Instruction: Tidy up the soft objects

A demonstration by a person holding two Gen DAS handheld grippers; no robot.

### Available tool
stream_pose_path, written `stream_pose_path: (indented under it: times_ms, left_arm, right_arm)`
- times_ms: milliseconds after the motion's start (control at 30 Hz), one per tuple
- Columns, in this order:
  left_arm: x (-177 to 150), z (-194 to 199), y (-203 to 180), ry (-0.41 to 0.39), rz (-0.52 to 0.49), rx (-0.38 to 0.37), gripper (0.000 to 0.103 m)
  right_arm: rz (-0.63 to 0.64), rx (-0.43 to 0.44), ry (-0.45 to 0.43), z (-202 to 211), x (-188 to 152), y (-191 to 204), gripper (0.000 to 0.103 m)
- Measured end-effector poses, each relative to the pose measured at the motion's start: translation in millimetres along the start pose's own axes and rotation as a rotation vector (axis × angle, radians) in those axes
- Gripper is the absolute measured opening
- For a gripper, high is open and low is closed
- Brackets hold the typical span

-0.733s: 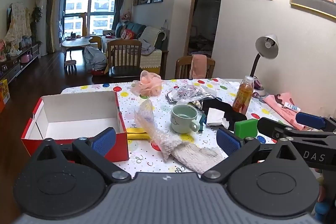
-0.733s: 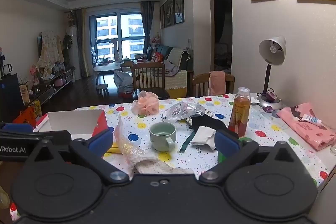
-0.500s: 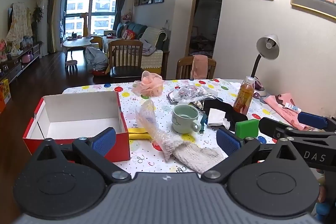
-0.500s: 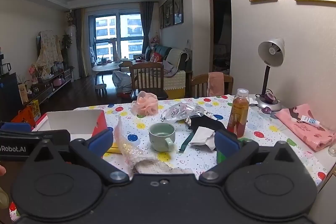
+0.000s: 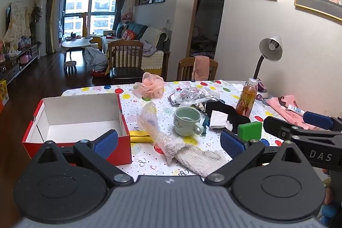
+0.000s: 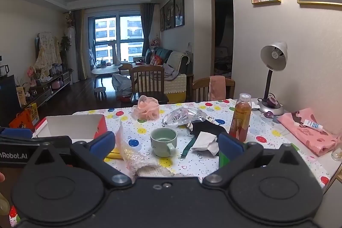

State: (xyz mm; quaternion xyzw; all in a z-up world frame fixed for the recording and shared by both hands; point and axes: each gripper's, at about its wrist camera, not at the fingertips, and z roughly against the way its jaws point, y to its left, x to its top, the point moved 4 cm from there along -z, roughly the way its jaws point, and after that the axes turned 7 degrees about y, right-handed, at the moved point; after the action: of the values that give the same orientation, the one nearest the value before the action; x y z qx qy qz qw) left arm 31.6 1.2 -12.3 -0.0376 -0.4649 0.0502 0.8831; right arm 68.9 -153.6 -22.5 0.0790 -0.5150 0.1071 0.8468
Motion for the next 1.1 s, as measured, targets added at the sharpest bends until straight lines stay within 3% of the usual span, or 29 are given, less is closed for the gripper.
stream_pose_path:
  times_ms: [1100]
  left_arm:
    - [6.1, -2.6, 1.5, -0.008, 0.006, -0.046, 0.103]
  right_arm:
    - [0.013, -0.022, 0.003, 0.2, 3.8, 5.9, 0.099]
